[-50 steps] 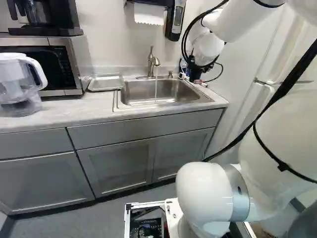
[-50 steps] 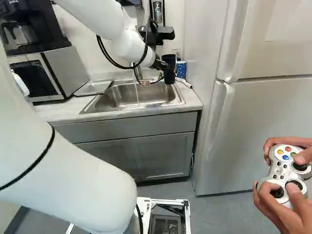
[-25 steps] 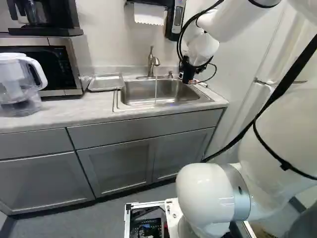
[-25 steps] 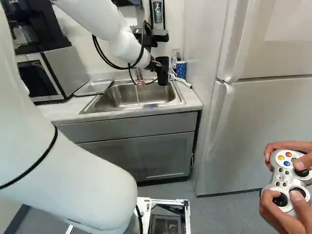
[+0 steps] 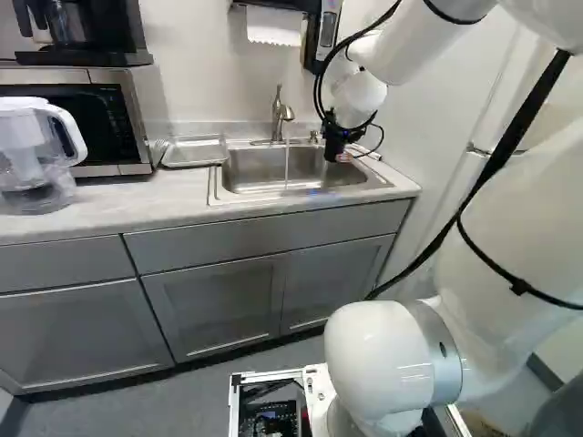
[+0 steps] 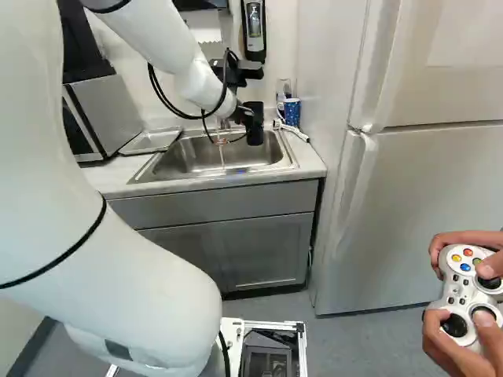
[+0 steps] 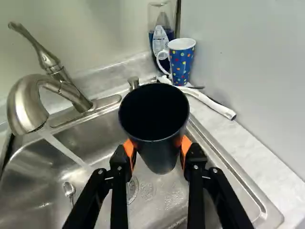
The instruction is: Rinse the cup and place it in the tray
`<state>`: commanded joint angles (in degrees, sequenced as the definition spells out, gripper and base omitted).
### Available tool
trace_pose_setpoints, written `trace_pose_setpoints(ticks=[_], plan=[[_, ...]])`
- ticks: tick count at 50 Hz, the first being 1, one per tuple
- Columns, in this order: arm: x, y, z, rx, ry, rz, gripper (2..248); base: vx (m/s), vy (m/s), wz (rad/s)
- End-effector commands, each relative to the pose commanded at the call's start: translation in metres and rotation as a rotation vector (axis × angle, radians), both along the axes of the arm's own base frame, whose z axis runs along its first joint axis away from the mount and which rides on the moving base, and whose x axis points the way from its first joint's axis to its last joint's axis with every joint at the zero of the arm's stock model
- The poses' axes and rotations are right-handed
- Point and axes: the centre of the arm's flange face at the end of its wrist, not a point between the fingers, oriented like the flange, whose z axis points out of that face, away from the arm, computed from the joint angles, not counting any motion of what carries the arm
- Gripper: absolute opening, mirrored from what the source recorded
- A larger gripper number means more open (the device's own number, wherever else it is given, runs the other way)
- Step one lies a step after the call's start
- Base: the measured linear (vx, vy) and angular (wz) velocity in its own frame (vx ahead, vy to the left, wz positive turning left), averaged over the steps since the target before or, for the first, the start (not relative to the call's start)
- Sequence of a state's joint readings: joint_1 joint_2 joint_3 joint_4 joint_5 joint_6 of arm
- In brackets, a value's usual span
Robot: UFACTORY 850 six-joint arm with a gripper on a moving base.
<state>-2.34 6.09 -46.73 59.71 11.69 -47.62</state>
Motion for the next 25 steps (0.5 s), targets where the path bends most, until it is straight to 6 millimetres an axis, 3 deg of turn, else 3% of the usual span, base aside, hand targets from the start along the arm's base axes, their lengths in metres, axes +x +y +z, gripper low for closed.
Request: trace_pose_setpoints(ticks=[25], plan=[[0.006,0.013,-0.027,0.002,0.057,0.028,114,0.0,0.0,0.0]])
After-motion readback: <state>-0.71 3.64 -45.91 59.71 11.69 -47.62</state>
